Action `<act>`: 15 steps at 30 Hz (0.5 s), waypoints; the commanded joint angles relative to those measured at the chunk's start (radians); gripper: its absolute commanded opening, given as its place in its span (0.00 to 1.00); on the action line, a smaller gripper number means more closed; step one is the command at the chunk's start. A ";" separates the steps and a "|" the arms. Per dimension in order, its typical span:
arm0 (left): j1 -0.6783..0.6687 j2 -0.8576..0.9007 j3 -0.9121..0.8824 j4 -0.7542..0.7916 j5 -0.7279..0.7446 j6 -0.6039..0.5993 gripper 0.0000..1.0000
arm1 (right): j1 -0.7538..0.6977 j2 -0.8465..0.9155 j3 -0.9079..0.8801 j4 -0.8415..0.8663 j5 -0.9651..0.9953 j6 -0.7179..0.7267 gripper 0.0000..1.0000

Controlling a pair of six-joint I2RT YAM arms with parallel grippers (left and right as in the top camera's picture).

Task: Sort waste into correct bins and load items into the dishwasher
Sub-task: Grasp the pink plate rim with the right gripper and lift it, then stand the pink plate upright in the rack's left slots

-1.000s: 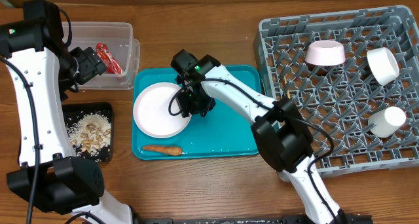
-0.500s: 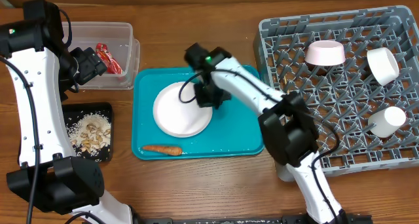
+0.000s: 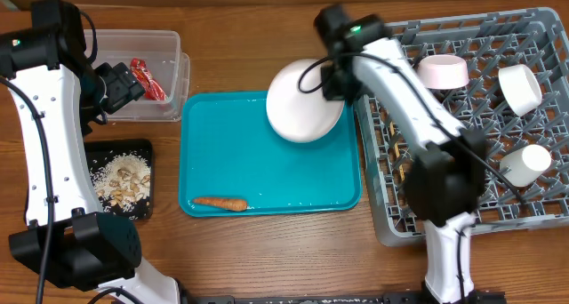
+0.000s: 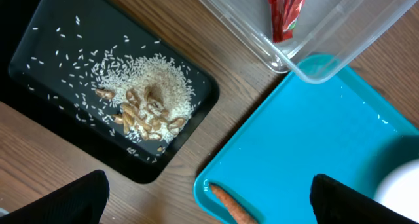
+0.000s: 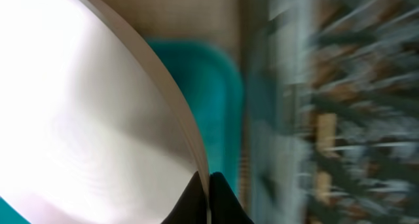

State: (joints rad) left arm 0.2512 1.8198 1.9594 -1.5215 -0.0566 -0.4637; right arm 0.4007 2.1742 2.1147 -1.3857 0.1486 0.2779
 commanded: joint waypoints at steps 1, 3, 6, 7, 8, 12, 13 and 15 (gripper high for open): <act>0.004 0.002 0.004 0.006 0.005 0.014 1.00 | -0.025 -0.203 0.050 0.000 0.231 -0.019 0.04; 0.004 0.002 0.004 0.009 0.005 0.014 1.00 | -0.039 -0.259 0.050 0.004 0.398 -0.010 0.04; 0.004 0.002 0.004 0.010 0.005 0.014 1.00 | -0.057 -0.297 0.050 -0.006 0.632 0.065 0.04; 0.004 0.002 0.004 0.011 0.005 0.014 1.00 | -0.062 -0.298 0.050 -0.016 0.689 0.092 0.04; 0.004 0.002 0.004 0.011 0.005 0.014 1.00 | -0.067 -0.298 0.048 -0.033 0.740 0.129 0.04; 0.004 0.002 0.004 0.013 0.005 0.014 1.00 | -0.088 -0.293 -0.009 -0.064 0.856 0.261 0.04; 0.004 0.002 0.004 0.013 0.005 0.014 1.00 | -0.093 -0.293 -0.040 -0.063 0.873 0.290 0.04; 0.004 0.002 0.004 0.011 0.005 0.014 1.00 | -0.106 -0.293 -0.129 -0.048 0.880 0.344 0.04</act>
State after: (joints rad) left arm 0.2512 1.8198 1.9594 -1.5116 -0.0559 -0.4637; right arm 0.3077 1.8641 2.0777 -1.4456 0.9134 0.4892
